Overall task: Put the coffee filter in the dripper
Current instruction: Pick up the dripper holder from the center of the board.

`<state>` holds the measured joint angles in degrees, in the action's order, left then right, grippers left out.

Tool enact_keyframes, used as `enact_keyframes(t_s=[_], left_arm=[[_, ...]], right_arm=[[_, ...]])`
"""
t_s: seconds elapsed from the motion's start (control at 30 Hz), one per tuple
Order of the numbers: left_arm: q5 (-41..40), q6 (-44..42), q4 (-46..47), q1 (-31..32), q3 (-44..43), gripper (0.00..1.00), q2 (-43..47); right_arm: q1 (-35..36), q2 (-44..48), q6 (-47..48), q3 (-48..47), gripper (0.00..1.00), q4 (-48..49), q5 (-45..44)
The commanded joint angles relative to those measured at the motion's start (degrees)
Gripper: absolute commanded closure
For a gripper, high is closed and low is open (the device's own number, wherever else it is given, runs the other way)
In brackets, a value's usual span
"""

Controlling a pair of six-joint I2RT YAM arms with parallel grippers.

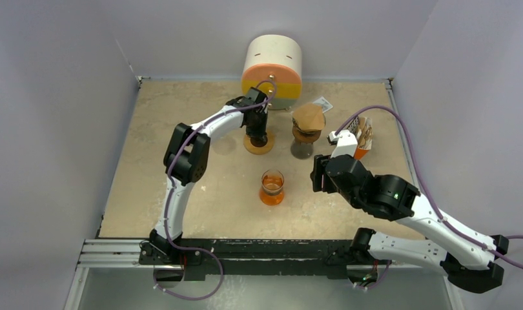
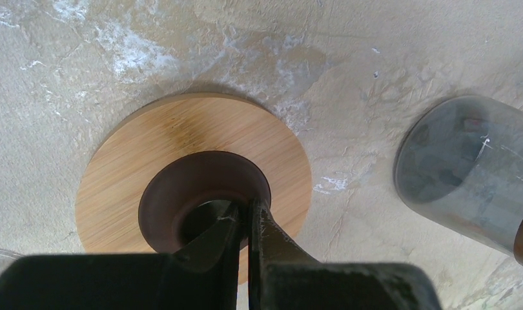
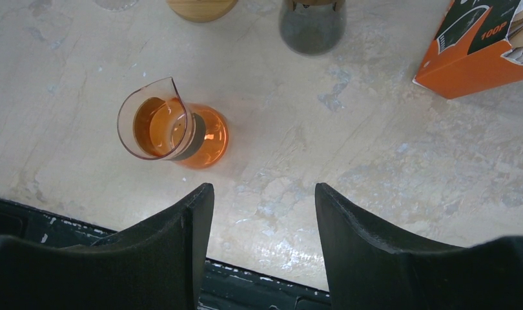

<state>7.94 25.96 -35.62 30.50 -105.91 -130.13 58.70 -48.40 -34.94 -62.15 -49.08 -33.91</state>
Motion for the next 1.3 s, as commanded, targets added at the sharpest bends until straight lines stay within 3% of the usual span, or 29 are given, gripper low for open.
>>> enact_keyframes(t_s=[0.0,0.4,0.73,1.27], left_arm=[[2.46,0.16,3.98,0.01,1.58,1.00,4.30],[3.88,-1.06,4.24,-0.12,3.64,1.00,12.08],[4.76,-0.81,6.62,-0.84,10.67,1.00,25.92],[23.08,6.22,14.23,-0.80,28.72,1.00,50.95]], right_arm=[[-0.27,0.59,-0.61,-1.04,0.38,-0.07,-1.51],[-0.27,0.80,-0.41,-2.11,0.38,0.12,-1.15],[-0.25,0.01,0.35,-4.92,0.38,1.78,0.62],[-0.25,-4.97,-2.31,-7.59,0.39,15.39,12.23]])
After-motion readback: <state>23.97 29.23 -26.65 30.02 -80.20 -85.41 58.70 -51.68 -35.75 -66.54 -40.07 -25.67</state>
